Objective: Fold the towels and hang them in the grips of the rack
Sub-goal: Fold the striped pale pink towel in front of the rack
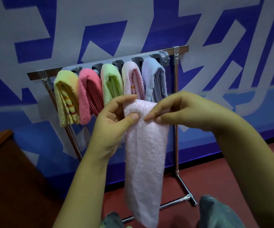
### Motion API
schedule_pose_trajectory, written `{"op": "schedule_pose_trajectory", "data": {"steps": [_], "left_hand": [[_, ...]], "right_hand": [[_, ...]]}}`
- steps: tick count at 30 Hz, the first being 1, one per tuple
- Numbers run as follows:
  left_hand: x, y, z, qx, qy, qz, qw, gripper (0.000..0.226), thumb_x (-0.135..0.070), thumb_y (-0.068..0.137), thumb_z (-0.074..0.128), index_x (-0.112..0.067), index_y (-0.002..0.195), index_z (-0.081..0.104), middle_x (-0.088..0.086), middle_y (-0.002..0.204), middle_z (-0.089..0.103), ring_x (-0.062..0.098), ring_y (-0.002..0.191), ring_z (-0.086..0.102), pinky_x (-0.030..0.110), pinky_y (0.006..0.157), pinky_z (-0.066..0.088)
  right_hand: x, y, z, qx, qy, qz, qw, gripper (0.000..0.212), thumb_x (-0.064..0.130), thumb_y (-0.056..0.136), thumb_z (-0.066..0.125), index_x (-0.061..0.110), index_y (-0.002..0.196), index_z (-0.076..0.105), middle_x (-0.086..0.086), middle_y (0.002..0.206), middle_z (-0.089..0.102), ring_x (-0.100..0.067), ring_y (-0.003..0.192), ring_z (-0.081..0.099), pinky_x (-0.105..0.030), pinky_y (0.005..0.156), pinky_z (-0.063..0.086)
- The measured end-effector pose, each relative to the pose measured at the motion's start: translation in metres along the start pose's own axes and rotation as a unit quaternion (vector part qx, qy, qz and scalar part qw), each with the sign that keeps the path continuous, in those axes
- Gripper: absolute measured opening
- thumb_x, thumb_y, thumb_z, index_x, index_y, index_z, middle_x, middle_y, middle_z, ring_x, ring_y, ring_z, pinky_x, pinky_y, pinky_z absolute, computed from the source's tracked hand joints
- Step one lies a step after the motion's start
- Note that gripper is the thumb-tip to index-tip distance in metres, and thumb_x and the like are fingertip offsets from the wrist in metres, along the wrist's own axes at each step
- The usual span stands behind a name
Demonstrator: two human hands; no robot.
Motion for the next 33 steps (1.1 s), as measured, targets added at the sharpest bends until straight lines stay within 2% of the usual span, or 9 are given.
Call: {"op": "schedule_pose_trajectory", "data": {"steps": [5,8,10,14,18,22,25,29,33], "left_hand": [[0.007,0.016,0.011,-0.07,0.079,-0.006,0.994,0.041,0.004,0.078,0.068,-0.029,0.103,0.062,0.0,0.11,0.062,0.007,0.104,0.059,0.028,0.088,0.051],[0.017,0.025,0.027,-0.115,0.156,0.021,0.981,0.045,-0.005,0.077,0.072,-0.041,0.101,0.059,-0.001,0.119,0.055,0.0,0.109,0.053,0.031,0.097,0.046],[0.024,0.029,0.047,-0.13,0.182,0.039,0.974,0.047,-0.009,0.075,0.075,-0.042,0.101,0.056,-0.003,0.122,0.047,-0.007,0.107,0.048,0.015,0.097,0.04],[0.042,0.047,0.092,-0.132,0.254,0.09,0.954,0.043,-0.01,0.076,0.074,-0.021,0.113,0.055,0.003,0.131,0.034,0.012,0.123,0.035,-0.005,0.09,0.023],[0.054,0.082,0.114,-0.132,0.256,0.081,0.954,0.043,-0.015,0.081,0.069,-0.014,0.122,0.053,0.004,0.136,0.032,0.015,0.127,0.037,0.017,0.105,0.032],[0.057,0.111,0.13,-0.137,0.256,0.057,0.955,0.039,-0.036,0.086,0.059,-0.019,0.119,0.049,-0.002,0.127,0.038,0.019,0.118,0.047,0.042,0.1,0.044],[0.055,0.124,0.143,-0.138,0.239,0.047,0.96,0.064,-0.062,0.081,0.04,-0.021,0.13,0.041,-0.007,0.129,0.039,0.015,0.121,0.045,0.038,0.104,0.04],[0.061,0.149,0.165,-0.098,0.234,0.048,0.966,0.072,-0.044,0.09,0.052,-0.02,0.147,0.014,-0.001,0.15,0.022,0.009,0.135,0.025,0.022,0.107,0.021],[0.074,0.177,0.175,-0.11,0.279,0.044,0.953,0.094,-0.058,0.081,0.055,-0.015,0.149,0.006,0.006,0.156,0.016,0.021,0.143,0.021,0.03,0.115,0.019]], "right_hand": [[0.009,0.011,-0.015,-0.127,-0.046,0.039,0.99,0.035,0.002,0.083,0.053,0.029,0.075,0.074,0.013,0.068,0.069,0.0,0.067,0.059,-0.012,0.062,0.05],[0.015,0.015,-0.034,-0.179,-0.057,0.051,0.981,0.035,0.002,0.084,0.052,0.03,0.074,0.072,0.015,0.07,0.068,0.001,0.064,0.058,-0.01,0.055,0.046],[0.022,0.018,-0.051,-0.199,-0.078,0.056,0.975,0.034,0.003,0.084,0.052,0.029,0.075,0.072,0.014,0.073,0.067,0.002,0.061,0.059,-0.009,0.052,0.047],[0.037,0.031,-0.081,-0.216,-0.159,0.06,0.961,0.029,0.009,0.085,0.052,0.028,0.082,0.074,0.014,0.08,0.062,-0.008,0.07,0.057,-0.023,0.067,0.055],[0.04,0.046,-0.114,-0.238,-0.226,0.065,0.942,0.026,0.011,0.086,0.053,0.025,0.088,0.075,0.017,0.077,0.058,-0.006,0.073,0.055,-0.018,0.064,0.05],[0.033,0.064,-0.149,-0.255,-0.248,0.081,0.931,0.024,0.012,0.089,0.053,0.023,0.092,0.074,0.008,0.09,0.059,-0.01,0.077,0.055,-0.02,0.067,0.049],[0.028,0.078,-0.17,-0.28,-0.258,0.087,0.921,0.023,0.012,0.09,0.053,0.019,0.099,0.073,0.0,0.107,0.06,-0.016,0.089,0.056,-0.026,0.075,0.048],[0.024,0.099,-0.186,-0.285,-0.279,0.08,0.913,0.023,0.013,0.092,0.052,0.017,0.102,0.072,-0.004,0.116,0.061,-0.018,0.092,0.054,-0.029,0.082,0.05],[0.022,0.123,-0.193,-0.27,-0.314,0.069,0.908,0.025,0.012,0.092,0.051,0.018,0.104,0.072,-0.004,0.116,0.063,-0.015,0.086,0.053,-0.025,0.078,0.05]]}}
Point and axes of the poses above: each hand's wrist, its own y-axis towards the middle knuckle, its own z-axis out of the palm, x = y × z, the point moved 2 cm from there along y, towards the middle knuckle
